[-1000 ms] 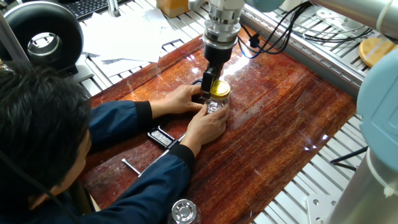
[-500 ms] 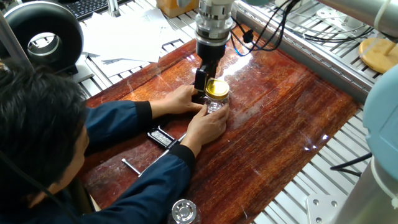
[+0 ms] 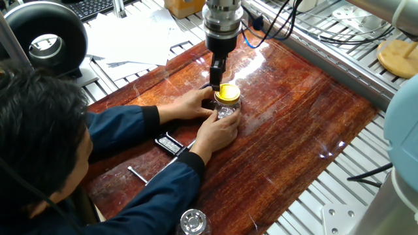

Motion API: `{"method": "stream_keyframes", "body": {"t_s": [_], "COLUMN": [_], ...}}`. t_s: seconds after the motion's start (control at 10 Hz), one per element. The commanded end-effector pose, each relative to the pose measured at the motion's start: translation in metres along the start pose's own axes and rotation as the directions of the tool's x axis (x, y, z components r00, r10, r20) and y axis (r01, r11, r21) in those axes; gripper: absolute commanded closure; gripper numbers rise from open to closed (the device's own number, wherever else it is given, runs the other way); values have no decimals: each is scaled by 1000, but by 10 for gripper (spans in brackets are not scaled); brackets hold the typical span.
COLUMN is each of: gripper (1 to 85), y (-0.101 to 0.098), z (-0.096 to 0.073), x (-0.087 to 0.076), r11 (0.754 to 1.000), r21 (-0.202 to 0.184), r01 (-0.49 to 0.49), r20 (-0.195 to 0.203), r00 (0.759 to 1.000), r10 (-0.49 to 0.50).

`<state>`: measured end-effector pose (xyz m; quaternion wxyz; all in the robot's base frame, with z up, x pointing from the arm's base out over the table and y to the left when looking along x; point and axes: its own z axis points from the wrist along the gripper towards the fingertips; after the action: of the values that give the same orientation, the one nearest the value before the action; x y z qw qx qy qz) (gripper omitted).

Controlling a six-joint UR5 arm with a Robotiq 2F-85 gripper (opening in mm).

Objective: Screw the lid onto the jar

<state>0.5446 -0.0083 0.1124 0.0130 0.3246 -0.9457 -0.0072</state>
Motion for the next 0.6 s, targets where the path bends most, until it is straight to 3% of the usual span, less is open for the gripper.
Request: {"method": "stream_keyframes", "body": {"t_s": [0.0, 0.1, 0.2, 0.3, 0.4, 0.5], "gripper": [207, 203, 237, 320, 490, 587], "y": [2, 9, 6, 0, -1, 10], "z": [-10, -10, -10, -10, -10, -12], "x": [3, 2, 5, 10, 19, 15], "r11": [999, 997, 989, 979, 978, 970], "r21": [-9, -35, -24, -9, -11, -39], "r01": [42, 66, 145, 205, 210, 238], "r20": [0, 6, -2, -26, -61, -26], "r00": [999, 998, 989, 978, 976, 971], "r10": [-42, -66, -145, -206, -210, -240]}}
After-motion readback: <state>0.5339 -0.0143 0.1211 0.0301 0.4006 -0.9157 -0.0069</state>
